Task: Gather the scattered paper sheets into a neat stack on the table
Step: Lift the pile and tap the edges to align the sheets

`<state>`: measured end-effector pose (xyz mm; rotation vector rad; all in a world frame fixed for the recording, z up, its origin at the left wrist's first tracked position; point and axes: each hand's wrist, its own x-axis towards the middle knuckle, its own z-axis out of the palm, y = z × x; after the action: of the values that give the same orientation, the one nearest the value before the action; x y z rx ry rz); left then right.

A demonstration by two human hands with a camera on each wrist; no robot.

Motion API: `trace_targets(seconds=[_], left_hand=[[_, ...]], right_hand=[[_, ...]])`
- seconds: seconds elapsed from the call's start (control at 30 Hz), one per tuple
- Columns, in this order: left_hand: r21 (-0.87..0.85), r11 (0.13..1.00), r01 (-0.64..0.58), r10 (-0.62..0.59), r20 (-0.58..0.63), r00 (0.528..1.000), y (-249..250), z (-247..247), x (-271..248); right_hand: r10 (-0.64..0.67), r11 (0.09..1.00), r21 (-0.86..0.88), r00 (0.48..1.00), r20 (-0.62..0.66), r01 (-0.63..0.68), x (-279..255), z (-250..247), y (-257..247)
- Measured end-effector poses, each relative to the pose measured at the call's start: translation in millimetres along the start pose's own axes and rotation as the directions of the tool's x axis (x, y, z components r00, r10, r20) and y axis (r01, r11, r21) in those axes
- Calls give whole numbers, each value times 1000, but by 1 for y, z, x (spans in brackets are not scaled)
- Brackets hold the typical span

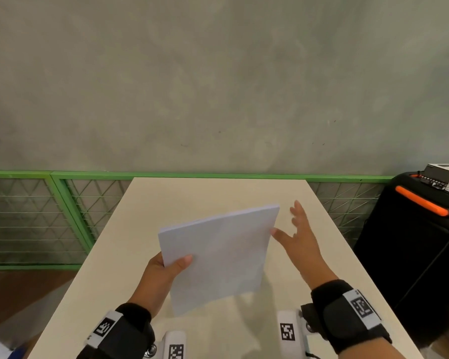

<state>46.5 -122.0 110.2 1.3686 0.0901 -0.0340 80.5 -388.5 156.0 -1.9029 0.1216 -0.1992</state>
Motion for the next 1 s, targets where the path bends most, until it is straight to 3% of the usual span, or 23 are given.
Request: trace_targets(seconds=[0.07,0.17,0.4,0.73,0.9,1.0], left_hand=[[-5,1000,1,-1,-8,1000,0,0,-1],[5,1000,-7,7,-24,1000,-1,1,-2],[90,995,-31,44,-153,987,-12,5,-4],[107,990,-87,102,-152,983,-4,9,-1],[115,993,-27,43,-140,989,-5,6,2],[123,992,1,14,-122,992,-1,6,1]], right_hand=[[97,968,215,981,169,-133,3,6,16],[92,934,299,942,322,-194,-1,18,29],[140,935,287,961,237,-207,-18,32,24],[82,931,347,991,110,-115,-28,21,3],[-50,978,204,998,44,40,-19,12,-22],[-177,972,-151,984,21,178,-14,8,-43]])
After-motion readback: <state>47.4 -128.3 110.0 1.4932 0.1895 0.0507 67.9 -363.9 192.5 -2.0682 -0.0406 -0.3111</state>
